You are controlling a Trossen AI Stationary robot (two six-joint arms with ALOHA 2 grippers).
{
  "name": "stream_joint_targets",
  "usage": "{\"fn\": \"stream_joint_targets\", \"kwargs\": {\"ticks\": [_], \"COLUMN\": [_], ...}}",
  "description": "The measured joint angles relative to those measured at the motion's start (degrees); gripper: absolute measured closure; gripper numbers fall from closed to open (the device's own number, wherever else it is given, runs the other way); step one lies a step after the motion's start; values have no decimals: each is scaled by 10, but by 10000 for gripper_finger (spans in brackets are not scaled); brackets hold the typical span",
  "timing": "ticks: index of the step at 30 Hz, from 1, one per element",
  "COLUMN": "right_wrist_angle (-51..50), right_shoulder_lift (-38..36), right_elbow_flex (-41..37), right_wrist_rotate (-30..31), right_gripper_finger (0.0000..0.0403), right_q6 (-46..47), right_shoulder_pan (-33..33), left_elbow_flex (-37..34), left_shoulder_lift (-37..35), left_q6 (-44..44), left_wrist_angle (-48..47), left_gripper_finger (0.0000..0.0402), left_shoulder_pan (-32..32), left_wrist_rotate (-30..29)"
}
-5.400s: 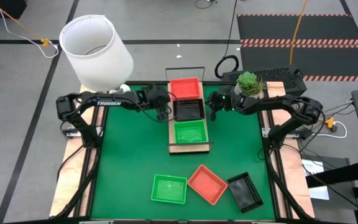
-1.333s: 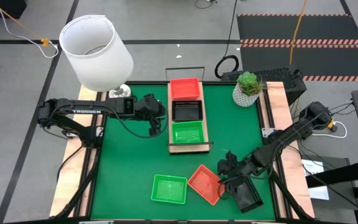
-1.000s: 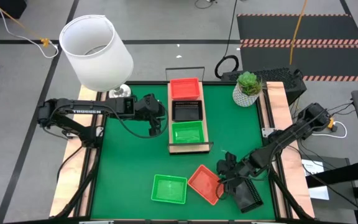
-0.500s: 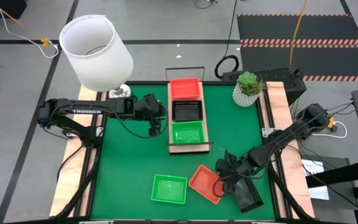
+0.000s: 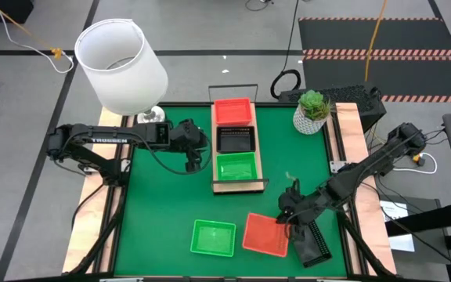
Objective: Stack baskets on shelf by color
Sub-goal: Stack the orange bin on the orange bin on the shelf
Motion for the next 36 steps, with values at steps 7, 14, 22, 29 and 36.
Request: {"fn": "stream_joint_targets", "kwargs": {"ticks": [7, 14, 22, 29, 36], "right_wrist_angle": [-136, -261, -270, -240, -155], "right_shoulder_lift": [-48, -50, -50, -28, 37], "right_elbow_flex": [114, 276, 370, 378, 378], "right_wrist_rotate": [56, 87, 85, 25, -39], "right_gripper_finger": [395, 395, 395, 395, 395], "right_q6": [-96, -258, -494, -682, -809], "right_shoulder_pan": [-24, -110, -255, -410, -552], "left_elbow_flex": [-1, 0, 0, 0, 0], "left_shoulder_lift": [-17, -35, -38, -38, -38], "left_q6": [9, 3, -8, -8, -19], "left_wrist_angle": [-66, -57, -64, -64, -64], "left_gripper_finger": [256, 256, 256, 256, 256], "left_shoulder_pan": [0, 0, -1, -2, -2], "left_wrist_rotate": [0, 0, 0, 0, 1]}}
